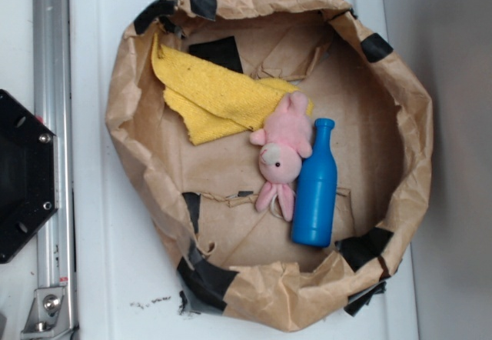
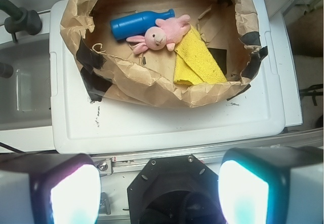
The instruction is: Grab the yellow cloth.
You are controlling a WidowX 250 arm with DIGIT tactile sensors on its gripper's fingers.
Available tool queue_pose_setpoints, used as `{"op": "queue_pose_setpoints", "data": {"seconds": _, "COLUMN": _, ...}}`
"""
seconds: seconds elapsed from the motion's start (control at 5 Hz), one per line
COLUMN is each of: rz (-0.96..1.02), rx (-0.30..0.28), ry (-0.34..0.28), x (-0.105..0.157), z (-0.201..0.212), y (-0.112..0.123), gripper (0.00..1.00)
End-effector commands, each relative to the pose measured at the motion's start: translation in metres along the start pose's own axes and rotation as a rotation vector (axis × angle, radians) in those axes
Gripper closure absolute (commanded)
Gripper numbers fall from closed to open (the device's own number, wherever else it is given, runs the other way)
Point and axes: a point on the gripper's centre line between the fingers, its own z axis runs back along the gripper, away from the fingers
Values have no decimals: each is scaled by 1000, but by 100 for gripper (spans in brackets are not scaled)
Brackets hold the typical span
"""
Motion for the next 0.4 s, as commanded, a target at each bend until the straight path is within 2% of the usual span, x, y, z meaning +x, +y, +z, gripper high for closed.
{"op": "queue_pose_setpoints", "data": {"seconds": 0.0, "rz": 0, "rx": 0, "ry": 0, "x": 0, "z": 0, "y": 0, "gripper": 0}}
{"op": "queue_pose_setpoints", "data": {"seconds": 0.2, "rz": -59, "rx": 160, "ry": -131, "x": 49, "z": -17, "y": 20, "gripper": 0}}
